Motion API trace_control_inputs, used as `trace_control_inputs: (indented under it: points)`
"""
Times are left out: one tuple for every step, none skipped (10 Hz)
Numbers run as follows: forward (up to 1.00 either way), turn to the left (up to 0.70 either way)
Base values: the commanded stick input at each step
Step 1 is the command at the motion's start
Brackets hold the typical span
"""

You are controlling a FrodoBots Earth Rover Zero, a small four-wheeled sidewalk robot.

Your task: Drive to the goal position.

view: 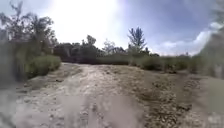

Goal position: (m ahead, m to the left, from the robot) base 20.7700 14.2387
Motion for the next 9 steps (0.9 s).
trace_control_inputs:
  points:
    - [0.85, 0.00]
    - [0.85, 0.00]
    - [0.85, 0.00]
    - [0.85, 0.00]
    - [0.85, 0.00]
    - [0.85, 0.00]
    - [0.85, 0.00]
    - [0.85, 0.18]
    - [0.85, 0.34]
